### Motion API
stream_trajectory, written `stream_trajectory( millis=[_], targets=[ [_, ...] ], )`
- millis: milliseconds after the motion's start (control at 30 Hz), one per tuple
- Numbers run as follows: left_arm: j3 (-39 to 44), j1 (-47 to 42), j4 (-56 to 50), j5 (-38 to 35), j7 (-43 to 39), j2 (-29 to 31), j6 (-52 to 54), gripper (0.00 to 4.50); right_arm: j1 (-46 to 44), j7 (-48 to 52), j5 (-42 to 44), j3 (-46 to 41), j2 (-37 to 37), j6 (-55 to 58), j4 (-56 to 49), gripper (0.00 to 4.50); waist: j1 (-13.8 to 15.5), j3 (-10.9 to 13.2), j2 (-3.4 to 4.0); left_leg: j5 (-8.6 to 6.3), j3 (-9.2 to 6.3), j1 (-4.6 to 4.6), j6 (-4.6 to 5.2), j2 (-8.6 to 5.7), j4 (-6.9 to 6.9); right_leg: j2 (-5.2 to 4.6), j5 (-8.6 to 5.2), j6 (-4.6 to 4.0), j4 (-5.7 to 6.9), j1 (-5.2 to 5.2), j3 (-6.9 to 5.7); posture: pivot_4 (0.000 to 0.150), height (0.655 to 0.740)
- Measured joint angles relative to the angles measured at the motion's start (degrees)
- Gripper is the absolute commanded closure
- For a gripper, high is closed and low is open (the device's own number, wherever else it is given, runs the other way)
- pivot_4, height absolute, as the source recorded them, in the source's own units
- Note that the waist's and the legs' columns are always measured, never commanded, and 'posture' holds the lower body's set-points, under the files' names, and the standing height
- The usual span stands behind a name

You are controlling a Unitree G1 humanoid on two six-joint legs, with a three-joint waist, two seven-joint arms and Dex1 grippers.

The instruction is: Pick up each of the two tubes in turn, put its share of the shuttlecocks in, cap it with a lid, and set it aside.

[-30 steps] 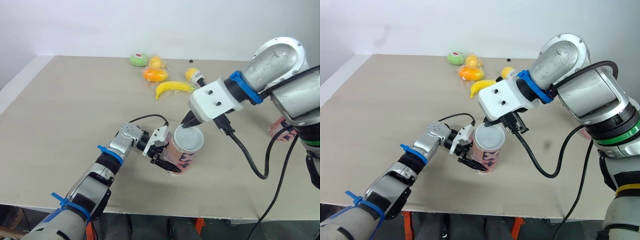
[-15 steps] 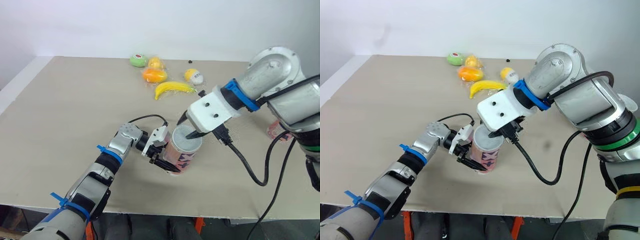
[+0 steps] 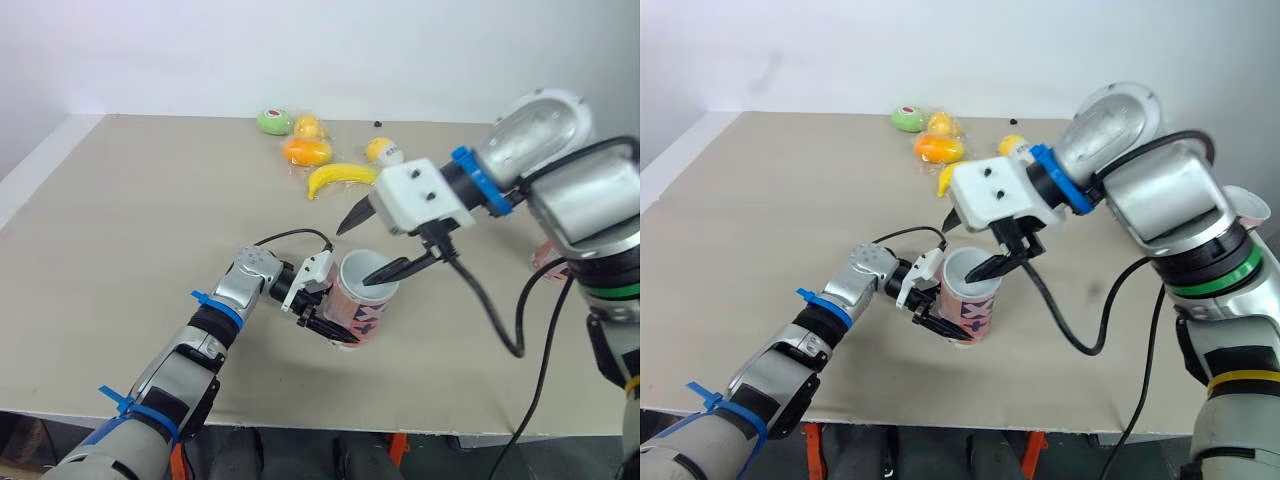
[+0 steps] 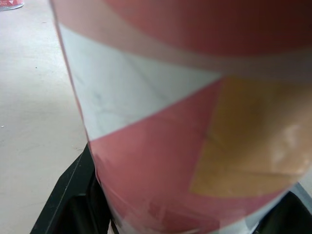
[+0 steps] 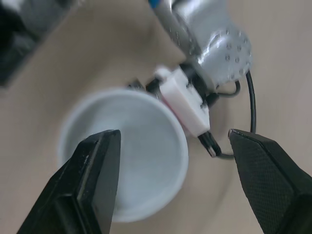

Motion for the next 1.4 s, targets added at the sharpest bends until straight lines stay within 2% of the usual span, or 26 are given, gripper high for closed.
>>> stream_trajectory(
  millis=[100, 133, 167, 233, 267, 400, 667, 867, 967, 1033, 1133, 1167, 1200, 1233, 1267, 1300, 1400],
  targets=[
    [0.1, 0.0, 0.1, 0.0, -0.3, 0.0, 0.0, 1.56, 0.2, 0.0, 4.2, -1.2, -3.4, 1.0, -0.8, 2.23, -0.1, 0.0, 0.0, -0.03, 0.02, 0.02, -0.03, -0.01, -0.05, 0.01, -0.04, -0.01, -0.03, 0.0, 0.04, 0.15, 0.6917],
    [0.2, 0.0, 0.2, 0.0, -0.2, 0.0, 0.0, 1.56, 1.1, 0.0, 4.4, -1.1, -3.6, 1.0, -1.0, 2.85, -0.1, 0.0, 0.0, -0.03, 0.01, 0.02, -0.02, 0.0, -0.06, 0.02, -0.05, 0.03, -0.02, -0.03, 0.03, 0.15, 0.6917],
    [0.2, 0.0, 0.2, 0.0, -0.2, 0.0, 0.0, 1.56, 1.2, 0.0, 4.4, -1.1, -3.6, 1.0, -1.0, 3.04, -0.1, 0.0, 0.0, -0.03, 0.01, 0.02, -0.02, 0.0, -0.06, 0.02, -0.05, 0.03, -0.02, -0.03, 0.03, 0.15, 0.6917],
    [0.2, 0.0, 0.3, 0.0, -0.1, 0.0, 0.0, 1.56, 2.1, 0.0, 4.8, -0.9, -3.5, 1.1, -1.6, 4.09, -0.1, 0.0, 0.02, -0.02, 0.02, 0.01, -0.02, 0.0, -0.04, 0.01, -0.05, 0.1, -0.02, -0.05, 0.04, 0.15, 0.6917],
    [0.2, 0.0, 0.3, 0.0, -0.1, 0.0, 0.0, 1.56, 2.1, 0.0, 4.8, -0.9, -3.5, 1.1, -1.6, 4.42, -0.1, 0.0, 0.02, -0.02, 0.03, 0.01, -0.02, 0.0, -0.04, 0.01, -0.04, 0.1, -0.02, -0.05, 0.04, 0.15, 0.6917],
    [0.2, 0.0, 0.1, 0.0, -0.2, 0.0, 0.0, 1.56, 3.9, 0.1, 4.6, -0.8, -1.2, 1.1, -1.8, 4.42, 0.0, 0.0, 0.02, -0.02, 0.02, 0.01, -0.02, 0.0, -0.04, 0.02, -0.04, 0.08, -0.02, -0.04, 0.03, 0.15, 0.6917],
    [0.4, 0.8, -0.1, 0.0, 0.0, 0.2, -0.1, 1.56, 5.9, -0.2, -2.5, 1.7, 3.5, -1.0, -0.5, 4.42, -0.1, 0.0, 0.01, -0.02, 0.01, 0.07, -0.02, 0.11, -0.05, 0.13, -0.04, 0.07, -0.02, -0.04, 0.03, 0.15, 0.6917],
    [0.0, 1.2, 0.0, 0.7, 1.2, 0.2, 0.0, 1.56, 7.6, -0.2, -7.1, 2.8, 2.3, -7.1, -2.6, 4.42, -0.1, -0.6, -0.3, -0.06, 0.01, 0.51, -0.08, 0.14, -0.06, 0.15, -0.26, -0.25, -0.05, 0.12, 0.03, 0.15, 0.6917],
    [0.0, 1.3, 0.1, 1.1, 1.6, 0.2, 0.1, 1.56, 7.9, -0.3, -7.7, 3.0, 2.0, -7.8, -3.0, 4.42, -0.1, -0.9, -0.68, -0.11, 0.03, 0.66, -0.15, 0.18, -0.06, 0.14, -0.27, -0.29, -0.05, 0.24, 0.04, 0.15, 0.6917],
    [0.3, 1.6, -0.4, 0.9, 1.8, 0.2, 0.0, 1.56, 9.1, -0.3, -4.3, -0.4, 3.4, -2.4, -1.2, 4.42, -0.1, -0.9, -0.66, -0.1, 0.09, 0.61, -0.15, 0.19, -0.06, 0.1, -0.24, -0.32, -0.05, 0.21, 0.06, 0.15, 0.6917],
    [0.6, 1.8, -1.4, 0.8, 1.3, 0.1, 0.0, 1.56, 9.2, -1.4, -0.6, -3.4, 4.6, 2.0, -0.4, 3.64, 0.0, -0.8, -0.45, -0.07, 0.06, 0.14, -0.1, 0.19, -0.08, 0.14, -0.14, -0.45, 0.03, -0.01, 0.06, 0.15, 0.6917],
    [0.6, 2.0, -1.8, 0.6, 1.2, 0.0, 0.0, 1.56, 9.3, -2.2, 0.7, -5.3, 4.5, 3.7, -0.3, 3.11, 0.1, -0.8, -0.39, -0.07, 0.05, 0.03, -0.1, 0.17, -0.09, 0.14, 0.05, -0.35, 0.03, -0.08, 0.06, 0.15, 0.6917],
    [0.6, 2.3, -2.1, 0.4, 1.2, -0.1, -0.1, 1.56, 9.4, -3.0, 1.8, -7.6, 3.9, 5.1, -0.4, 2.9, 0.2, -0.7, -0.38, -0.08, 0.05, -0.01, -0.11, 0.16, -0.09, 0.14, 0.0, -0.33, 0.02, -0.09, 0.06, 0.15, 0.6917],
    [0.5, 2.5, -2.5, 0.4, 1.2, -0.4, -0.1, 1.56, 10.1, -3.7, 3.3, -10.6, 2.4, 6.5, -1.0, 2.34, 0.3, -0.7, -0.39, -0.12, 0.03, -0.05, -0.15, 0.15, -0.11, 0.14, -0.07, -0.3, -0.03, -0.08, 0.05, 0.15, 0.6917],
    [0.5, 2.7, -2.7, 0.1, 1.2, -0.4, -0.3, 1.56, 12.1, -4.4, 5.1, -14.7, 0.1, 8.1, -2.2, 1.95, 0.6, -0.7, -0.4, -0.18, 0.0, -0.07, -0.18, 0.09, -0.18, 0.14, -0.18, -0.26, -0.07, -0.06, 0.07, 0.15, 0.6917],
    [0.5, 2.8, -2.7, 0.1, 1.2, -0.3, -0.4, 1.56, 12.4, -4.5, 5.3, -15.1, -0.2, 8.3, -2.3, 1.69, 0.6, -0.7, -0.4, -0.19, 0.0, -0.07, -0.18, 0.08, -0.18, 0.14, -0.19, -0.26, -0.07, -0.06, 0.09, 0.15, 0.6917],
    [0.9, 2.8, -2.5, 0.0, 1.4, -0.4, -1.7, 1.56, 22.3, -8.0, 10.5, -25.7, -4.0, 12.6, -7.8, 0.34, 0.9, -0.7, -0.39, -0.22, -0.1, -0.06, -0.16, -0.04, -0.37, 0.15, -0.31, -0.22, -0.09, -0.03, 0.14, 0.15, 0.6917]
  ],
)
